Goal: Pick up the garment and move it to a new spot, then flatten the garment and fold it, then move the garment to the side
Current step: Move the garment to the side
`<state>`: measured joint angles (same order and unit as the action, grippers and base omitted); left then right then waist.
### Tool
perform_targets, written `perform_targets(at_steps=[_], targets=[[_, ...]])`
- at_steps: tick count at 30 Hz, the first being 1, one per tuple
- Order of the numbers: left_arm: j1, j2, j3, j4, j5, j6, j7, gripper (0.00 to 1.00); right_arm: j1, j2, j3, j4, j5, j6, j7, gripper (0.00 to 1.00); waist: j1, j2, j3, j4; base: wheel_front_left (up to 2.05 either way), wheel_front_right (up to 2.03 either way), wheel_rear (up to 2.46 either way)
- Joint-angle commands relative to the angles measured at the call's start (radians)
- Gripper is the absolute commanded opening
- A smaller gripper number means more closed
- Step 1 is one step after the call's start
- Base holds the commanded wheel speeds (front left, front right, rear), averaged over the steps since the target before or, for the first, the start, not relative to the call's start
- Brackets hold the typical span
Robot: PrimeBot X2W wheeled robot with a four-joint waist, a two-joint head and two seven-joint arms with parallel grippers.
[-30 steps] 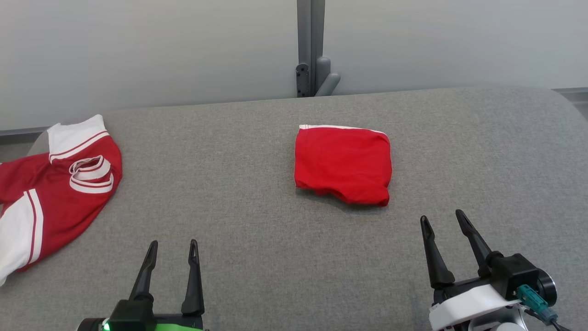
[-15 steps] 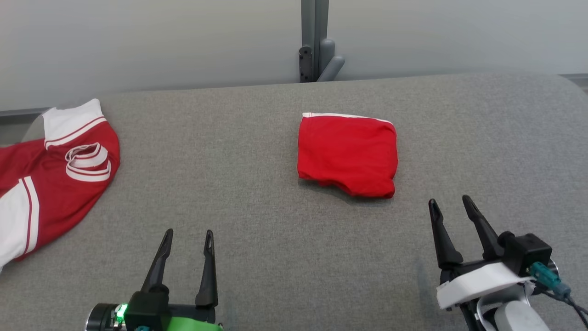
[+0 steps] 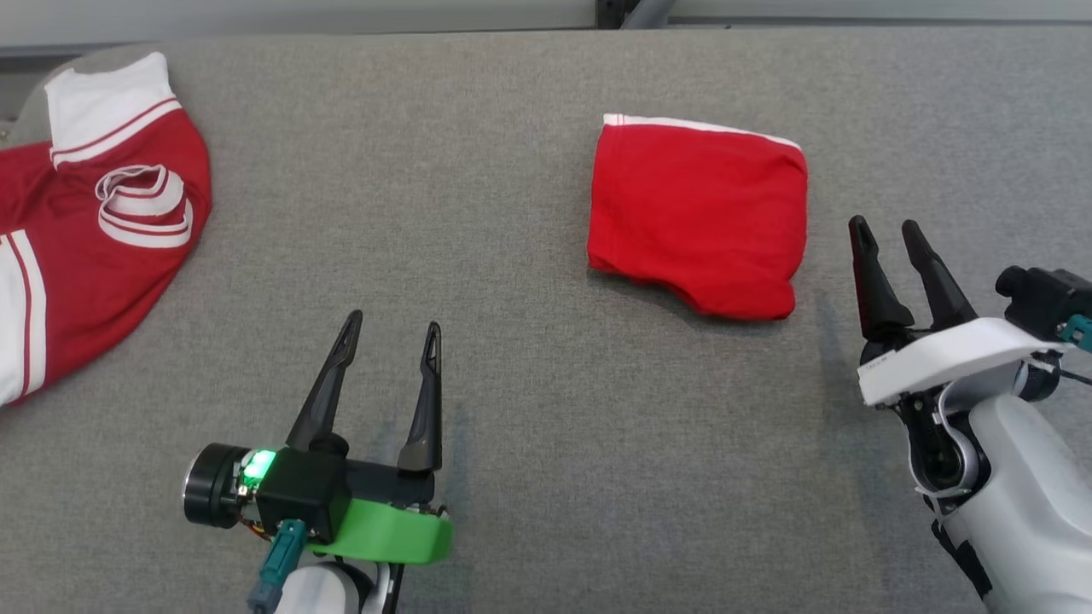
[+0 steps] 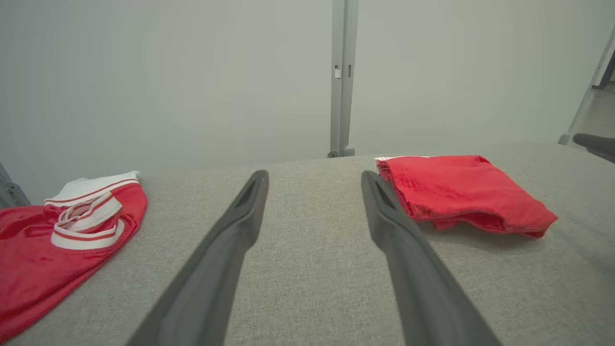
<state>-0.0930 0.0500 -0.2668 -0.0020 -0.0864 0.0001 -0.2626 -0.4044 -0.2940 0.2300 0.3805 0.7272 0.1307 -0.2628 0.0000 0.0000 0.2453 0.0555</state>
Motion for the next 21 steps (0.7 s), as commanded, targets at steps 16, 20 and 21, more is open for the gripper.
perform_targets(at_steps=[16, 20, 21], targets=[[-0.07, 0.001, -0.02, 0.006, 0.012, -0.006, -0.003, 1.0, -0.215, -0.098, 0.273, 0.211, 0.493, 0.001, 0.036, 1.0, 0.0, 0.0, 0.147, 0.094, 0.0, 0.0, 0.0], [-0.075, 0.001, -0.028, 0.011, 0.014, -0.004, -0.003, 1.0, -0.23, -0.103, 0.318, 0.206, 0.567, 0.004, 0.049, 0.85, 0.0, 0.0, 0.147, 0.089, 0.0, 0.0, 0.0], [-0.078, 0.001, -0.029, 0.012, 0.014, -0.004, -0.003, 1.0, -0.23, -0.106, 0.328, 0.203, 0.585, 0.003, 0.051, 0.4, 0.0, 0.0, 0.146, 0.088, 0.0, 0.0, 0.0]])
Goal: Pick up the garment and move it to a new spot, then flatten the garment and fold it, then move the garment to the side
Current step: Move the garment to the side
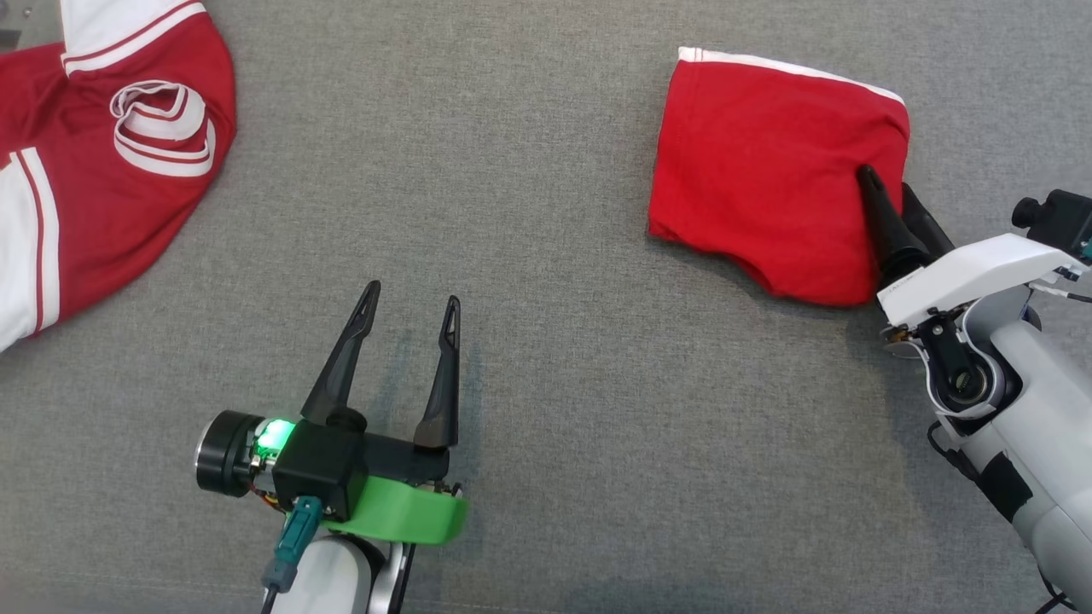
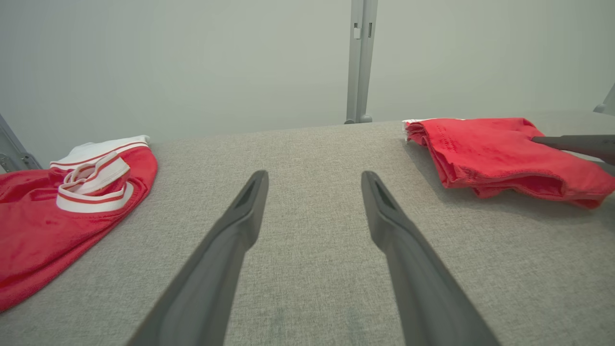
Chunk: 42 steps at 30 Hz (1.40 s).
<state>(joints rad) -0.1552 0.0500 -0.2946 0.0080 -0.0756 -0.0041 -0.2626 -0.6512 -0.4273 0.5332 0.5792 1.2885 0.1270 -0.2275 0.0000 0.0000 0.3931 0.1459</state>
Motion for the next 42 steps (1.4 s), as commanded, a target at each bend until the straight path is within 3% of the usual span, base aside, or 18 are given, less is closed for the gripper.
perform_targets(at_steps=[1, 2, 12, 26, 36, 42], targets=[[-0.018, 0.001, -0.003, 0.003, 0.003, 0.0, -0.003, 1.0, 0.016, 0.022, 0.036, 0.0, 0.034, 0.007, 0.015, 0.24, 0.0, 0.0, -0.003, -0.004, 0.0, 0.0, 0.0], [-0.019, 0.001, -0.004, 0.004, 0.003, 0.0, -0.003, 1.0, 0.015, 0.017, 0.049, -0.005, 0.044, 0.007, 0.017, 0.0, 0.0, 0.0, -0.005, -0.006, 0.0, 0.0, 0.0], [-0.008, 0.001, 0.014, -0.001, 0.017, -0.005, -0.003, 1.0, 0.001, -0.056, 0.133, -0.052, 0.054, 0.004, -0.025, 0.0, 0.0, 0.0, -0.015, -0.064, 0.0, 0.0, 0.0], [-0.025, 0.035, 0.048, -0.025, 0.066, -0.041, -0.003, 1.0, -0.039, -0.142, 0.203, -0.091, -0.056, 0.004, -0.038, 0.0, 0.0, 0.0, 0.032, -0.269, 0.0, 0.0, 0.0], [-0.042, 0.102, 0.034, -0.061, 0.098, -0.059, -0.003, 1.0, -0.081, -0.195, 0.247, -0.09, -0.211, 0.004, -0.038, 0.0, 0.0, 0.0, 0.098, -0.431, 0.0, 0.0, 0.0], [-0.079, 0.143, 0.006, -0.092, 0.113, -0.072, -0.003, 1.0, -0.155, -0.244, 0.255, 0.0, -0.409, 0.004, -0.037, 0.0, 0.0, 0.0, 0.17, -0.467, 0.0, 0.0, 0.0]])
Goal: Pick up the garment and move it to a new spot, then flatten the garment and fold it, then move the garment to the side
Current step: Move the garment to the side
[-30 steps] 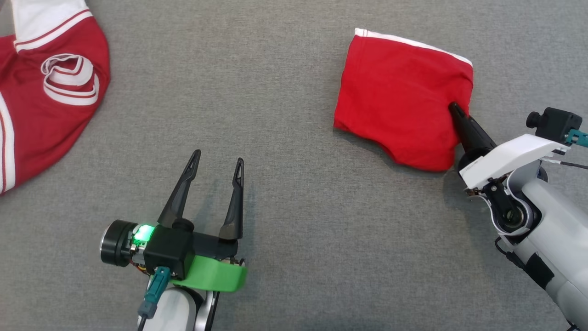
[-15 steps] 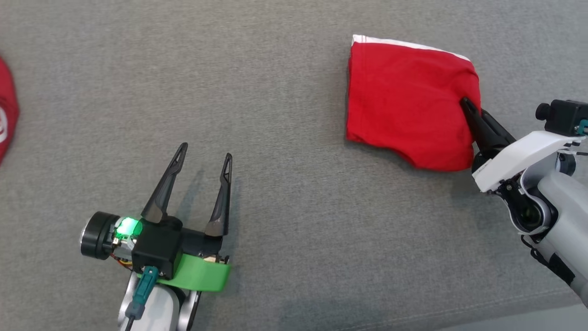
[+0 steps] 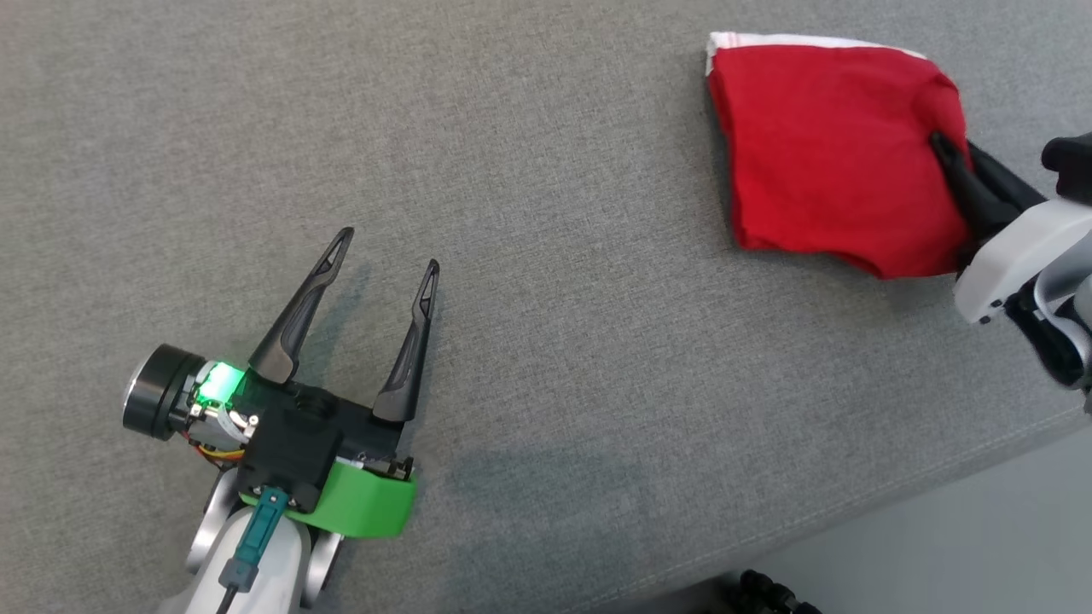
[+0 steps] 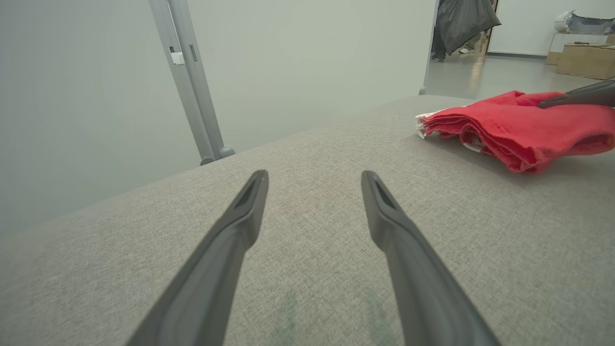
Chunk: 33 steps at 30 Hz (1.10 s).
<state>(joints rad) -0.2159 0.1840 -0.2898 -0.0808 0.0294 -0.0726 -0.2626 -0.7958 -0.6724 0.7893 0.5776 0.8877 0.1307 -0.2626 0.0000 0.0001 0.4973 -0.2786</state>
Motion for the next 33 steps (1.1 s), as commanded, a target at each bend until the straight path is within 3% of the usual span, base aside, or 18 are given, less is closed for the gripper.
perform_targets(at_steps=[1, 4, 12, 28, 29, 30, 33], targets=[[-0.026, 0.015, -0.005, -0.008, 0.011, -0.006, -0.003, 1.0, -0.02, -0.005, -0.005, 0.02, -0.046, 0.0, -0.002, 0.0, 0.0, -0.0001, 0.078, -0.043, 0.0, 0.0, 0.0], [-0.056, 0.036, -0.021, -0.035, 0.015, -0.01, -0.003, 1.0, -0.071, -0.04, -0.061, 0.091, -0.192, 0.0, -0.002, 0.0, 0.0, -0.0001, 0.125, -0.032, 0.0, 0.0, 0.0], [-0.089, 0.062, -0.039, -0.087, 0.011, 0.0, -0.003, 1.0, -0.122, -0.082, -0.264, 0.162, -0.412, -0.001, -0.002, 0.0, 0.0, -0.0001, 0.197, 0.005, 0.0, 0.0, 0.0], [-0.112, 0.116, -0.063, -0.094, 0.01, 0.022, 0.0, 1.0, -0.13, -0.035, -0.646, 0.264, -0.772, -0.001, -0.002, 0.0, 0.0, -0.0001, 0.248, 0.046, 0.0, 0.0, 0.0], [-0.114, 0.117, -0.067, -0.091, 0.008, 0.022, 0.0, 1.0, -0.126, -0.023, -0.675, 0.276, -0.791, -0.001, -0.002, 0.25, 0.0, -0.0001, 0.245, 0.049, 0.0, 0.0, 0.0], [-0.117, 0.116, -0.072, -0.088, 0.005, 0.022, 0.0, 1.0, -0.126, -0.011, -0.703, 0.281, -0.816, -0.001, -0.002, 1.0, 0.0, -0.0001, 0.241, 0.052, 0.0, 0.0, 0.0], [-0.121, 0.106, -0.086, -0.082, -0.001, 0.026, 0.0, 1.0, -0.107, 0.023, -0.783, 0.293, -0.891, -0.001, -0.002, 1.0, 0.0, -0.0001, 0.223, 0.062, 0.0, 0.0, 0.0]])
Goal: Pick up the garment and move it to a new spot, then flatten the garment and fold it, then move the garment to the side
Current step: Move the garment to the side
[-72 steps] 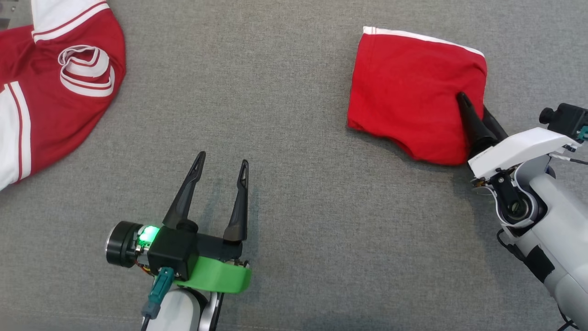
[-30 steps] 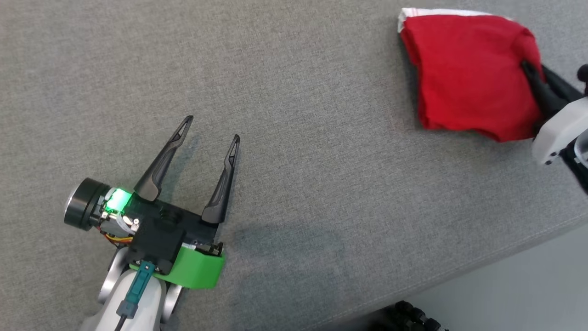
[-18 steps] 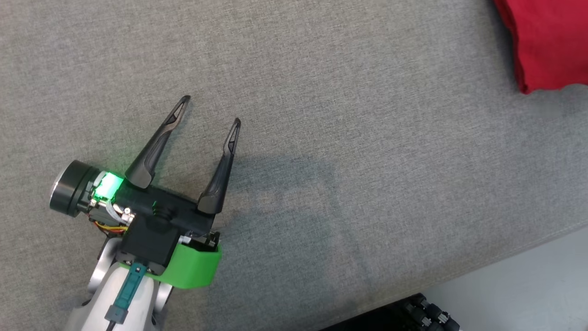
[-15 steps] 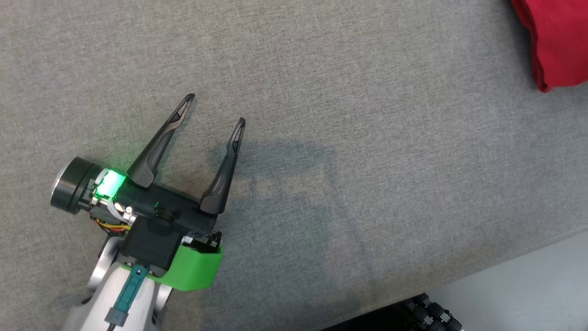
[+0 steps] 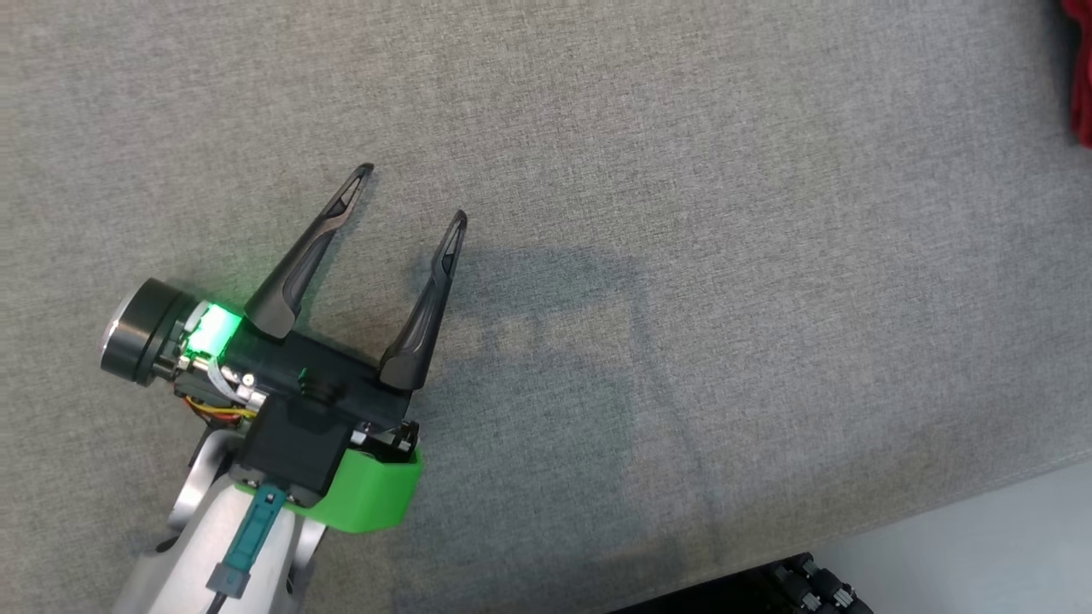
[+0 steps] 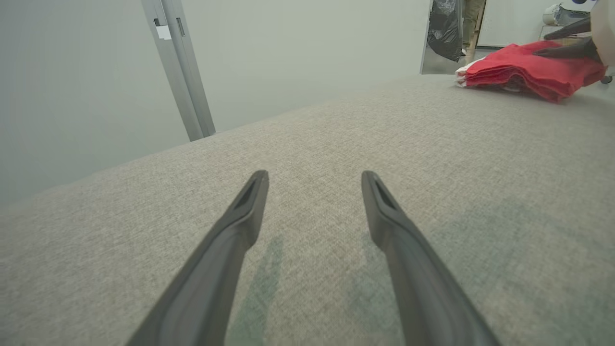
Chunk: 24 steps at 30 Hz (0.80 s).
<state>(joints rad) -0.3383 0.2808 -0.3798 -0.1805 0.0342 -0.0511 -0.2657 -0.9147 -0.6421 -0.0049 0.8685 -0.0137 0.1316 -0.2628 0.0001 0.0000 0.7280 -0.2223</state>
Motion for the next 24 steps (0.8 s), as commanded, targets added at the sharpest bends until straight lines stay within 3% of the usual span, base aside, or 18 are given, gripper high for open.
perform_targets(at_steps=[1, 4, 7, 10, 15, 18, 24], targets=[[0.002, 0.006, -0.001, 0.018, -0.007, 0.009, 0.003, 1.0, 0.019, 0.002, -0.015, 0.009, -0.017, -0.002, -0.002, 1.0, -0.0001, 0.0, -0.015, 0.009, 0.0, 0.0, 0.0], [0.009, -0.002, -0.013, 0.022, -0.012, 0.015, 0.003, 1.0, 0.013, 0.028, -0.13, -0.059, -0.147, -0.002, -0.002, 1.0, -0.0001, 0.0, -0.042, 0.019, 0.0, 0.0, 0.0], [0.023, -0.014, -0.018, 0.033, -0.021, 0.029, 0.002, 1.0, 0.058, 0.132, -0.226, -0.187, -0.252, -0.001, -0.002, 1.0, -0.0001, 0.0, -0.087, 0.032, 0.0, 0.0, 0.0], [0.048, -0.04, -0.014, 0.061, -0.045, 0.051, 0.002, 1.0, 0.111, 0.231, -0.242, -0.321, -0.267, -0.002, -0.002, 1.0, -0.0001, 0.0, -0.144, 0.054, 0.0, 0.0, 0.0], [0.094, -0.101, 0.044, 0.158, -0.121, 0.091, 0.002, 1.0, 0.226, 0.369, -0.153, -0.415, -0.156, -0.002, -0.002, 1.0, -0.0001, 0.0, -0.261, 0.091, 0.0, 0.0, 0.0], [0.127, -0.15, 0.098, 0.229, -0.208, 0.072, 0.002, 1.0, 0.287, 0.415, -0.065, -0.429, -0.093, -0.002, -0.002, 1.0, -0.0001, 0.0, -0.335, 0.118, 0.0, 0.0, 0.0], [0.171, -0.201, 0.188, 0.368, -0.278, 0.052, 0.002, 1.0, 0.403, 0.486, 0.056, -0.434, 0.056, -0.002, -0.002, 1.0, -0.0001, 0.0, -0.469, 0.166, 0.0, 0.0, 0.0]])
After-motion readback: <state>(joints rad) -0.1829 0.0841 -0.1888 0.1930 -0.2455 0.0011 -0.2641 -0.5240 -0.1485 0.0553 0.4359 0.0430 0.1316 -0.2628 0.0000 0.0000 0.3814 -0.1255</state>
